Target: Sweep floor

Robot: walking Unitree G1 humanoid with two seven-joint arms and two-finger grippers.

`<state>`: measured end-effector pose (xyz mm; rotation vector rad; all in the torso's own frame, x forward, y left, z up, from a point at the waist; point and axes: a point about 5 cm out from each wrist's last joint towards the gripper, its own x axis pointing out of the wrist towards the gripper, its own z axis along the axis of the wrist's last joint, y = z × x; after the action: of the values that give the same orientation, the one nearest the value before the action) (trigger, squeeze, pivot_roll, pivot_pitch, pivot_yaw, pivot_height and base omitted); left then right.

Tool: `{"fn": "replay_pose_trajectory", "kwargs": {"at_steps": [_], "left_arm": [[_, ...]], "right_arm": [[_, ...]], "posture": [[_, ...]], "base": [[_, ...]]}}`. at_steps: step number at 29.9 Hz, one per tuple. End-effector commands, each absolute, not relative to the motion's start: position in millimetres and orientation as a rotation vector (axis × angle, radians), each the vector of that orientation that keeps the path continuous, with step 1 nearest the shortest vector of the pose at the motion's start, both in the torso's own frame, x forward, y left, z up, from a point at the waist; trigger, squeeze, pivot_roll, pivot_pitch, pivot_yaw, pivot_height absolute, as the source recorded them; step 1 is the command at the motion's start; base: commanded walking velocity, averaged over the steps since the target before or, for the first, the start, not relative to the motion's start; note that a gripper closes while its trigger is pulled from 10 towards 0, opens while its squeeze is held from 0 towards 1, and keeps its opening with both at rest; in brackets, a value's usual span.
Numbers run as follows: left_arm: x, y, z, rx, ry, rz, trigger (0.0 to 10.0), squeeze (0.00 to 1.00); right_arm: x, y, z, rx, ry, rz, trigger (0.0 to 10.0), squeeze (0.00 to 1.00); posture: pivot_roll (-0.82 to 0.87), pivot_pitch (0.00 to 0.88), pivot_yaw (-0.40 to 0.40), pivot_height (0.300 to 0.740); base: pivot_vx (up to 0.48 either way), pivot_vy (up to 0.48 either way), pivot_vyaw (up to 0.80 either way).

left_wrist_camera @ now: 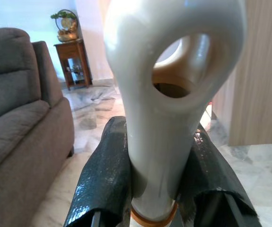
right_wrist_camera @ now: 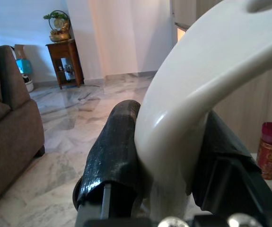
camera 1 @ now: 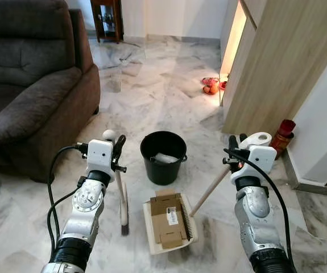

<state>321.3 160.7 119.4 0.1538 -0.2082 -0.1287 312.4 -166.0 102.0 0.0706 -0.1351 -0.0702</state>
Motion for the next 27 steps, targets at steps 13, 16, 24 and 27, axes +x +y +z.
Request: {"fn": "replay_pose_trajectory", "kwargs": {"at_steps": [13,16,24,27], "left_arm": [[321.0,162.9,128.7,0.159,-0.251,-0.119,10.0,0.00],[321.2,162.3,128.8,0.159,-0.251,-0.122,10.0,0.00],[320.0,161.1,127.7,0.157,-0.251,-0.125,10.0,0.00],[320.1,160.7,128.0,0.157,-0.253,-0.126,10.0,0.00]], "right_arm": [[315.9,-163.0,114.4,0.080,-0.190,-0.054,10.0,0.00],[315.8,-162.9,114.1,0.081,-0.189,-0.051,10.0,0.00],[314.5,-163.6,112.9,0.078,-0.186,-0.049,10.0,0.00],[315.1,-164.0,113.9,0.077,-0.189,-0.048,10.0,0.00]], "posture": [[0.01,0.000,-0.009,0.740],[0.01,0.000,-0.009,0.740],[0.01,0.000,-0.011,0.740],[0.01,0.000,-0.012,0.740]], "base": [[0.000,0.000,0.00],[0.000,0.000,0.00],[0.061,0.000,0.00],[0.251,0.000,0.00]]}}
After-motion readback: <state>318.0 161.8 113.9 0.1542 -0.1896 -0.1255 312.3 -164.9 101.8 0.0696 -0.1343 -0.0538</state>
